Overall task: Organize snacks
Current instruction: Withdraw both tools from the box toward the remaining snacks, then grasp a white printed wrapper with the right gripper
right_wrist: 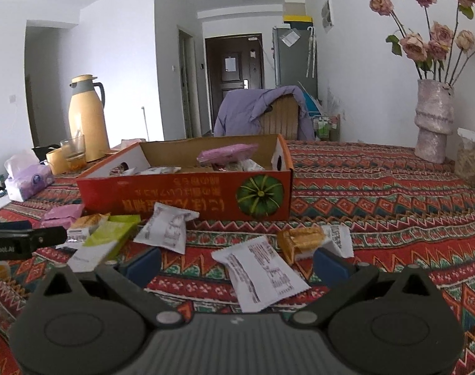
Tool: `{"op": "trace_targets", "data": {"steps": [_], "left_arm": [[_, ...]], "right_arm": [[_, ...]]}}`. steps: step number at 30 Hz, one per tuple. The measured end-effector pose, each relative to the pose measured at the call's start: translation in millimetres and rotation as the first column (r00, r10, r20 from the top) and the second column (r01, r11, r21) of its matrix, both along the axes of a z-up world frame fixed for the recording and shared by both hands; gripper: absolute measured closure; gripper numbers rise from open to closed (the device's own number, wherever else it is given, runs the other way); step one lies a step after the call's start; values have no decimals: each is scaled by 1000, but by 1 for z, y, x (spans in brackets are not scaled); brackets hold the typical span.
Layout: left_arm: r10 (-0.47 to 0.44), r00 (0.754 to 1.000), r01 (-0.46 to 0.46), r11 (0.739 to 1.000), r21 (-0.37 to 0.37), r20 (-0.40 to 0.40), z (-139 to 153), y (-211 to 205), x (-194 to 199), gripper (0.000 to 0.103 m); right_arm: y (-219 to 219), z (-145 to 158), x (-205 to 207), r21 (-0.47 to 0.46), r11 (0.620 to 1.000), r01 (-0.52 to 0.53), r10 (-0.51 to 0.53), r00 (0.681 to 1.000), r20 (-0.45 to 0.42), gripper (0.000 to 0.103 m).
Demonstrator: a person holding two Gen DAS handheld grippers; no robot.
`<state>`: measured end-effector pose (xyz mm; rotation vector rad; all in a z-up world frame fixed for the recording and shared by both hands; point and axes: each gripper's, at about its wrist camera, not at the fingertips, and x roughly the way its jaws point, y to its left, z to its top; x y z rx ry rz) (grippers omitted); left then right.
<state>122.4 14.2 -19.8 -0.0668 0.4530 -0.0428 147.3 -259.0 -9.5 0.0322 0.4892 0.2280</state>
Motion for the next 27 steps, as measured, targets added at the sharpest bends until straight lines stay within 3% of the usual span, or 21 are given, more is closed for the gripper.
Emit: {"op": "trace_targets", "data": {"steps": [4,12,20,24,27], "left_arm": [[-8,999,9,1000,-23,39,2,3,-6,0],[8,999,-6,998,-66,34,2,11,-5,0],[2,1000,0,998,-62,30,1,9,-4,0],[3,1000,-1,998,-63,28,1,10,-4,0],[3,1000,-1,998,-64,25,1,10,-3,0]], "right_arm": [[-2,-1,3,-10,1000,9,-9,1000,-6,0],[4,-6,21,-55,998,8,-11,998,-55,0],[5,-18,62,-91,996,13,-29,984,-175,0],[7,-27,80,-94,996,7,-29,971,-238,7],[12,-29,80,-104,995,-6,-18,973,-230,10]]}}
